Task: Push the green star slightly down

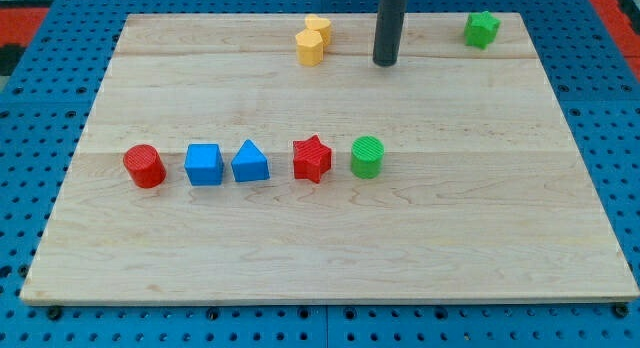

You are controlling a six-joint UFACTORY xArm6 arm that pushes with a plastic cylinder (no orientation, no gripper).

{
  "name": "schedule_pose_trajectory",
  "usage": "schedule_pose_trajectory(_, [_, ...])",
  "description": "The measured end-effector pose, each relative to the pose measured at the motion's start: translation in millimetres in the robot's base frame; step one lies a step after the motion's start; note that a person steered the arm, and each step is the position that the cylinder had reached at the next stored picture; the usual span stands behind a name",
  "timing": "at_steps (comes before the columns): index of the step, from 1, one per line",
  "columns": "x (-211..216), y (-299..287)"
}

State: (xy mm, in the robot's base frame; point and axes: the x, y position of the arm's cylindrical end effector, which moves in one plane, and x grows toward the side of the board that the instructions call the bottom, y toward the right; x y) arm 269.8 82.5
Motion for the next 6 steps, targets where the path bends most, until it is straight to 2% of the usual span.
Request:
schedule_pose_trajectory(1, [-60.2,44.2])
schedule_pose_trajectory(2, [-78.3,95.4])
schedule_pose_trajectory(4, [-71.0,140.3])
schedule_pose_trajectory(5, [-48.2,157.5])
schedule_pose_trajectory(6, [-12.3,104.2])
